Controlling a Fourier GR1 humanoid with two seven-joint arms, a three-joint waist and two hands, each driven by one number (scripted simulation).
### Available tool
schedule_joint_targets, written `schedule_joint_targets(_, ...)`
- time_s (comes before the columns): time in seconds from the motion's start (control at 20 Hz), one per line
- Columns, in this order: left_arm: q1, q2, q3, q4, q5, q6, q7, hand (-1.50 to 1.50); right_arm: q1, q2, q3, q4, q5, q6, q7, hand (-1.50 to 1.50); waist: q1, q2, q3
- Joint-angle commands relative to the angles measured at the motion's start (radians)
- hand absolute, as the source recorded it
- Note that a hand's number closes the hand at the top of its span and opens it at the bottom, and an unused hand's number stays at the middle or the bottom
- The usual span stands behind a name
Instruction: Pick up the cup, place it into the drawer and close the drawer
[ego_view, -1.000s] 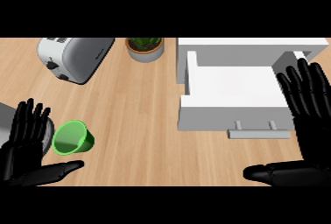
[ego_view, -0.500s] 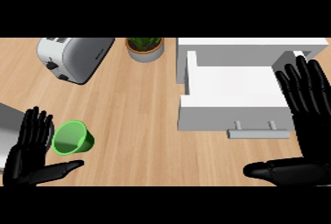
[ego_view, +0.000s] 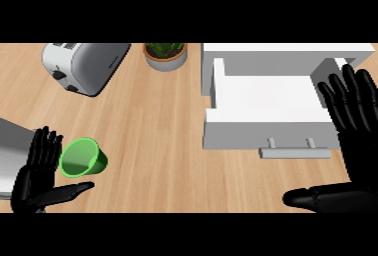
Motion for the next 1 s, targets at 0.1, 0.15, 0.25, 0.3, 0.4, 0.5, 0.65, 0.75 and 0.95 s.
schedule_joint_targets(0.1, -0.088, 0.011, 0.019, 0.245, -0.029, 0.017, -0.155, -1.50, 0.057, 0.016, 0.027, -0.018, 0.021, 0.015, -0.034, -1.50, -0.002, 0.000, 0.000)
schedule_joint_targets(0.15, -0.060, -0.012, -0.011, 0.193, -0.046, 0.040, -0.154, -1.50, 0.000, 0.010, 0.005, 0.015, 0.000, 0.008, -0.023, -1.50, 0.001, 0.000, 0.000)
schedule_joint_targets(0.25, -0.143, 0.056, 0.042, 0.354, -0.027, -0.006, -0.211, -1.50, -0.059, 0.034, 0.046, 0.068, 0.070, -0.034, -0.030, -1.50, 0.000, 0.001, 0.000)
schedule_joint_targets(0.3, -0.097, 0.050, 0.045, 0.362, -0.014, -0.027, -0.246, -1.50, 0.002, 0.024, 0.043, -0.035, 0.041, -0.027, 0.031, -1.50, -0.001, 0.000, 0.000)
schedule_joint_targets(0.4, -0.140, 0.062, 0.044, 0.432, -0.023, -0.018, -0.262, -1.50, 0.014, 0.026, 0.050, -0.028, 0.034, -0.014, 0.024, -1.50, -0.003, 0.000, 0.000)
schedule_joint_targets(0.5, -0.093, 0.000, -0.006, 0.324, -0.048, 0.056, -0.239, -1.50, -0.024, 0.006, 0.023, -0.005, 0.026, -0.010, 0.040, -1.50, 0.001, 0.000, 0.000)
schedule_joint_targets(0.65, -0.141, 0.079, 0.034, 0.478, -0.023, -0.017, -0.300, -1.50, -0.005, 0.009, 0.028, -0.051, 0.002, -0.005, 0.068, -1.50, -0.001, 0.000, 0.000)
schedule_joint_targets(0.75, -0.156, 0.044, 0.002, 0.473, -0.041, 0.021, -0.321, -1.50, -0.007, 0.032, 0.034, 0.050, 0.052, -0.010, -0.042, -1.50, 0.000, 0.000, 0.000)
schedule_joint_targets(0.95, -0.187, 0.069, 0.008, 0.623, -0.054, -0.014, -0.427, -1.50, 0.054, 0.019, 0.043, -0.103, 0.029, -0.004, 0.048, -1.50, -0.004, 0.000, 0.000)
